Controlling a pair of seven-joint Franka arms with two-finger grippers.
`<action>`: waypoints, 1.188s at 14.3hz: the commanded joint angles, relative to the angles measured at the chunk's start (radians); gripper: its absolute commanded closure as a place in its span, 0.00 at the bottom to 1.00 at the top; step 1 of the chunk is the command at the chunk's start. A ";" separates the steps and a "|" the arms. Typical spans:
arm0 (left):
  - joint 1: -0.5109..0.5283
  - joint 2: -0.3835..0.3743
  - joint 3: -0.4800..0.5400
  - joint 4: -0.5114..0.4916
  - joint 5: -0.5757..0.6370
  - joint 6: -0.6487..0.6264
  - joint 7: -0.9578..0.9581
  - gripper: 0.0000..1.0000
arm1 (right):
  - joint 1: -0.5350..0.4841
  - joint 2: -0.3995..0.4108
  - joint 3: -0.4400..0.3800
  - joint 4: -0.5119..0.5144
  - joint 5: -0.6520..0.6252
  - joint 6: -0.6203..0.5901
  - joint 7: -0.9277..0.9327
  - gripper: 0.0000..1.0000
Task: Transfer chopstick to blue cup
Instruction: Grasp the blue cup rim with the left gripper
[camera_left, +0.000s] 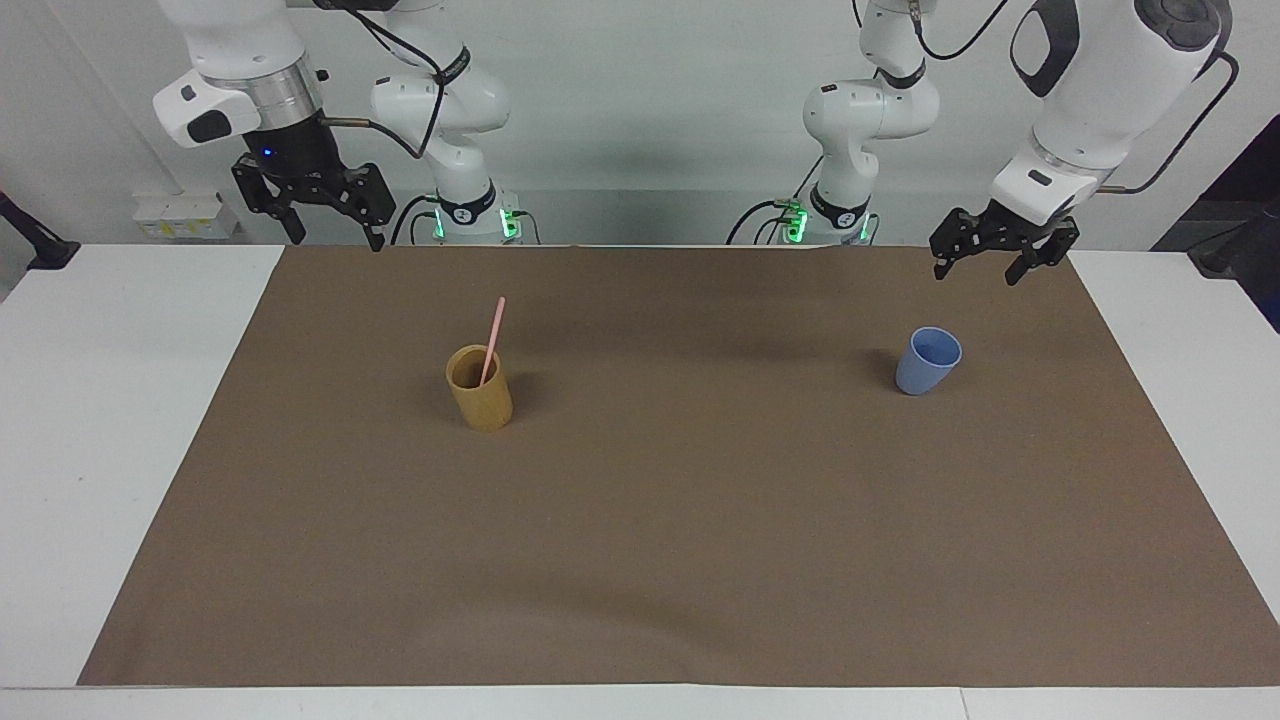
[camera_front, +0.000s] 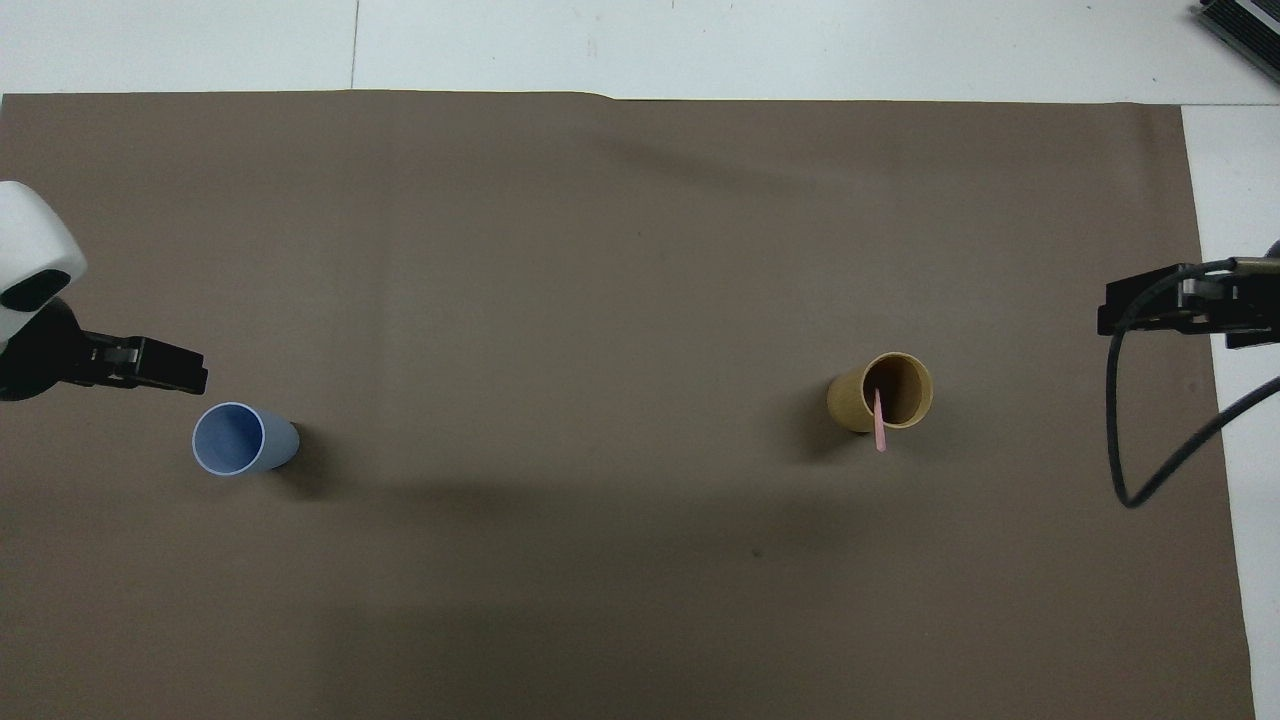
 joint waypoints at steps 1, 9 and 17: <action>0.030 -0.029 -0.001 -0.084 0.000 0.079 0.000 0.00 | -0.010 -0.003 0.007 -0.003 0.010 0.002 0.005 0.00; 0.143 -0.066 -0.001 -0.317 0.000 0.272 0.179 0.00 | -0.010 -0.005 0.007 -0.005 0.010 0.001 0.007 0.00; 0.162 -0.085 -0.002 -0.558 0.002 0.543 0.193 0.00 | -0.010 -0.005 0.008 -0.006 0.010 0.004 0.007 0.00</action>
